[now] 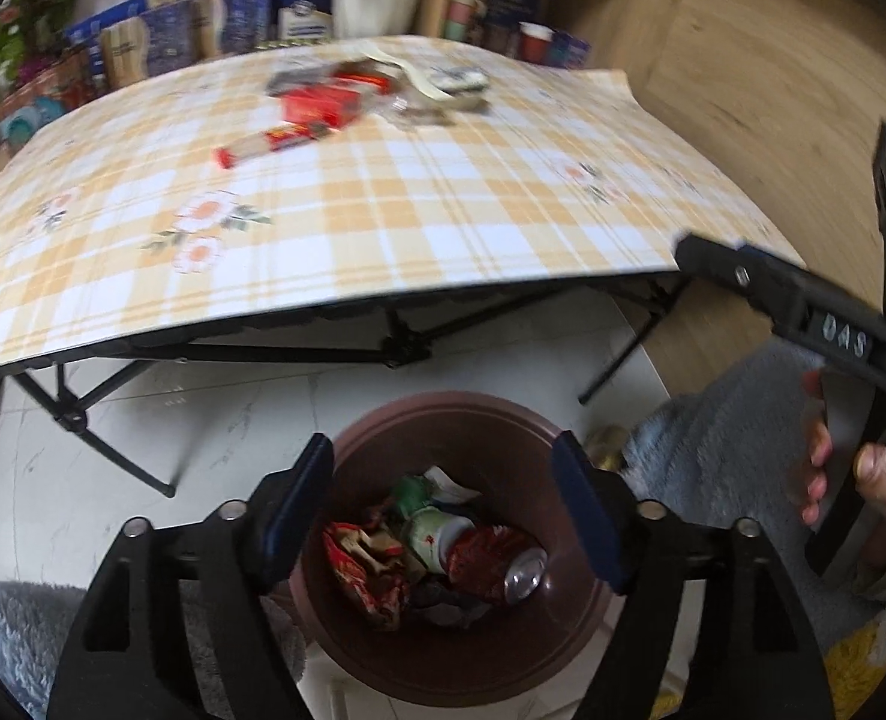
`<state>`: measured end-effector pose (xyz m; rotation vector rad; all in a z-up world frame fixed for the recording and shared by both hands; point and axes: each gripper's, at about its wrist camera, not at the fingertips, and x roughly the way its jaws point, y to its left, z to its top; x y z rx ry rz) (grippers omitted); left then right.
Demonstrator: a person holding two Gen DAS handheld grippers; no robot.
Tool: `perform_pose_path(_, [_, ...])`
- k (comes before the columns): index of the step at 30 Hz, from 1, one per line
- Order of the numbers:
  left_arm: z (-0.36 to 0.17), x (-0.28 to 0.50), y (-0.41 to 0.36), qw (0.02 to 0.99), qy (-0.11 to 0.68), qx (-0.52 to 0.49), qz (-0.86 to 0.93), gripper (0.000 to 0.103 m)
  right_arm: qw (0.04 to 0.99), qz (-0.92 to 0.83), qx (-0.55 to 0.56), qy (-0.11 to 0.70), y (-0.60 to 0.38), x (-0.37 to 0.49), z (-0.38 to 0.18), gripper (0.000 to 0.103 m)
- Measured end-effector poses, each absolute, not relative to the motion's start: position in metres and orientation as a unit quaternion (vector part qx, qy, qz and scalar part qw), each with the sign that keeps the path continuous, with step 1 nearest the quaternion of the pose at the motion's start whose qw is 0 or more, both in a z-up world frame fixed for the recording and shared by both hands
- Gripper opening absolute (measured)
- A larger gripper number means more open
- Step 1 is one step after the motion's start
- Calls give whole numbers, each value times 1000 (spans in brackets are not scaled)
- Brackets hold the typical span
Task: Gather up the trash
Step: 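Raise both grippers from the bin back toward the table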
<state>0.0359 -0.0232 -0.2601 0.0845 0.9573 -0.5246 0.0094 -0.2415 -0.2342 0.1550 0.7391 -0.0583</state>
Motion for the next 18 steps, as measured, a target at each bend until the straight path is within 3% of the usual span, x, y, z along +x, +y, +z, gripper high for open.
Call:
perform_pose_path(4, [-248,41,-5,875,431,3,-219,83,927,-28,77,365,-242,11,-237,97])
perform_pose_path(18, [-166,85,34,939,298,-25,-173,86,933,-45,64,353,-249,36,-200,97])
